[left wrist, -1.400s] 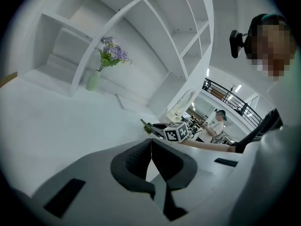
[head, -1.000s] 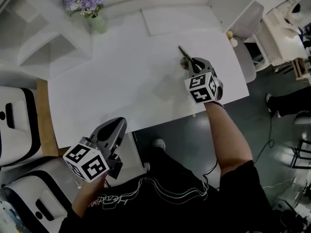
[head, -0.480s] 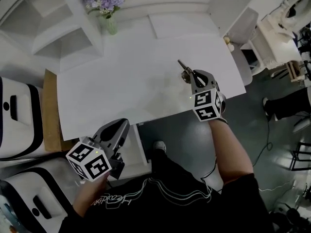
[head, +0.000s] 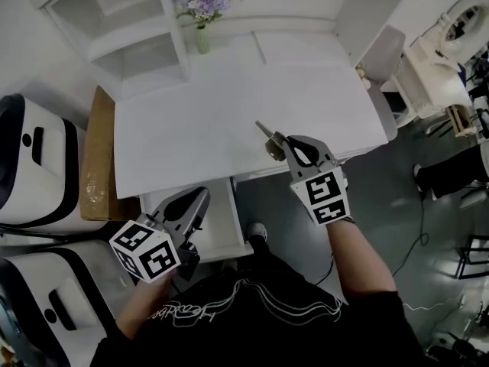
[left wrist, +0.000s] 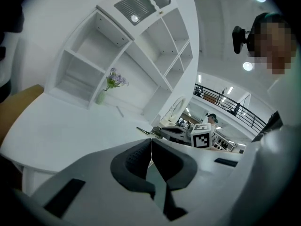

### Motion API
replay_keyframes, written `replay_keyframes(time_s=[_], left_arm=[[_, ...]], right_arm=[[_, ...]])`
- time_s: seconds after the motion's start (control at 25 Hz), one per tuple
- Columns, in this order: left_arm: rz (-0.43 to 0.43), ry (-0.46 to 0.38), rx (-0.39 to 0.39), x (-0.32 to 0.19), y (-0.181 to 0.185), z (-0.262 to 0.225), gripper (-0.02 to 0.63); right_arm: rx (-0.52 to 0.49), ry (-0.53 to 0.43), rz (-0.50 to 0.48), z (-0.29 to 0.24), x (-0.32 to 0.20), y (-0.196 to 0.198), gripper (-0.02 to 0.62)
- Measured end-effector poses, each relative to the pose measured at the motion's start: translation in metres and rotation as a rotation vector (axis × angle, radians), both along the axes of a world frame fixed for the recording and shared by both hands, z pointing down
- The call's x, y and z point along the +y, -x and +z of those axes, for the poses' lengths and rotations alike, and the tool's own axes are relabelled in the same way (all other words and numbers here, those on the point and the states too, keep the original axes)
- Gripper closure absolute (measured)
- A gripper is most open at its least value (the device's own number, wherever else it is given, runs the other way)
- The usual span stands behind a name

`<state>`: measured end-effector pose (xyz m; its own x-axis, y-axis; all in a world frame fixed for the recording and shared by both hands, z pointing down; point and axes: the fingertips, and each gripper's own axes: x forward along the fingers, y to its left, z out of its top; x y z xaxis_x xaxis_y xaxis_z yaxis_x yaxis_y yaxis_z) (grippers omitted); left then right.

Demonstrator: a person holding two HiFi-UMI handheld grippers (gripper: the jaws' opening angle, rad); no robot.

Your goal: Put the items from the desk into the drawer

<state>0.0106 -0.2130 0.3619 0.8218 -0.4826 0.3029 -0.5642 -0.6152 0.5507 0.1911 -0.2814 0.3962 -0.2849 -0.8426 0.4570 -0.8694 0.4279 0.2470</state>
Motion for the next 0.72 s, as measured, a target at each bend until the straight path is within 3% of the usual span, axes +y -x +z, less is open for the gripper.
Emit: replay_keyframes(time_s=[0.36, 0.72], left_arm=[[-0.082, -0.026, 0.023, 0.042, 0.076, 0.0, 0.584], [-0.213, -0.001, 0.011, 0.064, 0.149, 0.013, 0.584]], right_arm=[[-0.067, 0.022, -0.148, -0.001, 0.062, 0.109, 0.549], [-0.084, 0.124, -0.295, 0.044, 0.094, 0.203, 0.549]])
